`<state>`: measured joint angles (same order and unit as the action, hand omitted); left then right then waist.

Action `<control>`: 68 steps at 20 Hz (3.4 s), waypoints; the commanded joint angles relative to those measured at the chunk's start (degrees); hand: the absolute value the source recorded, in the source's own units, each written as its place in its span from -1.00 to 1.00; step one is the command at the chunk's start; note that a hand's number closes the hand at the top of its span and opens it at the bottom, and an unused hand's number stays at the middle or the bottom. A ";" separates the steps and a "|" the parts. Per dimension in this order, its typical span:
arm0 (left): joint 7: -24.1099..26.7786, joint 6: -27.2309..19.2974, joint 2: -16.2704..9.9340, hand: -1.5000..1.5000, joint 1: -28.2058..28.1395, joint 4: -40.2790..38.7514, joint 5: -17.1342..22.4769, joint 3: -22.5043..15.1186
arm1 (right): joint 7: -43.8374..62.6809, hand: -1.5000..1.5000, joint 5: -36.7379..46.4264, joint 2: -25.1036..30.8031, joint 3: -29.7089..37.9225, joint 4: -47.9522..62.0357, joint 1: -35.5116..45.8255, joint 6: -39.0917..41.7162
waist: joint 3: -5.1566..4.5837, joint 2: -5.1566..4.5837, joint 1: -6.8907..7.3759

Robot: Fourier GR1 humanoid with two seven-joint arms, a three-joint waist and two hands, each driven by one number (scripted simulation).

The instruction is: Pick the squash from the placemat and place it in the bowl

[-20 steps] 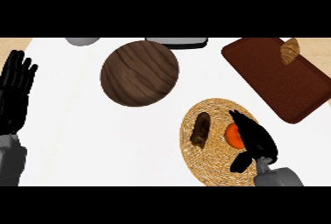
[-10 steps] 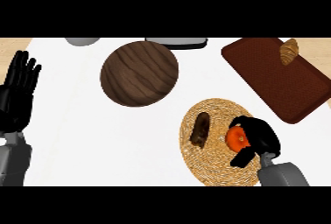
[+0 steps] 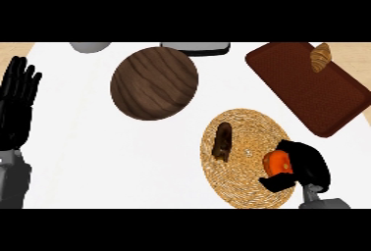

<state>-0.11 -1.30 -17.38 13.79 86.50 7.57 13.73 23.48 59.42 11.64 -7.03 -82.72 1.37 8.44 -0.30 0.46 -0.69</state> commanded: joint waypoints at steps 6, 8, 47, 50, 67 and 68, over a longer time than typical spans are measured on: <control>-0.40 0.56 0.39 0.00 -0.06 0.16 -0.64 -0.63 | 10.85 1.00 3.87 1.33 0.88 -17.78 -13.23 3.06 | 0.28 -0.37 0.29; -2.08 -1.52 2.13 0.00 -1.75 4.31 -1.19 -1.65 | 12.79 1.00 6.28 2.76 -0.11 -24.87 -17.23 3.55 | 0.28 -0.24 0.18; 1.88 1.83 0.98 0.00 1.94 -2.26 -0.45 -0.13 | 38.90 1.00 -15.24 -11.62 -5.75 1.76 58.48 2.08 | 0.22 -0.78 2.46; 0.79 1.73 1.43 0.00 1.19 -0.63 -1.03 -1.31 | 35.52 1.00 -16.45 -11.62 -6.40 12.30 60.94 -5.30 | 0.23 -0.90 3.27; -0.56 0.78 2.50 0.00 5.36 -1.41 -2.16 -3.07 | 29.98 -1.00 -30.59 -11.63 -17.73 47.44 63.32 -33.33 | 0.27 -1.57 5.06; 0.23 2.09 3.15 0.00 2.62 0.62 -0.89 -3.27 | 27.51 -1.00 -31.39 -11.63 -15.63 48.67 63.60 -35.11 | 0.28 -1.61 5.60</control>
<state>-0.12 -0.14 -14.93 18.02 85.50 5.81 10.96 52.82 32.02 0.11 -24.24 -38.43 65.33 -20.04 -0.04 -1.04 4.29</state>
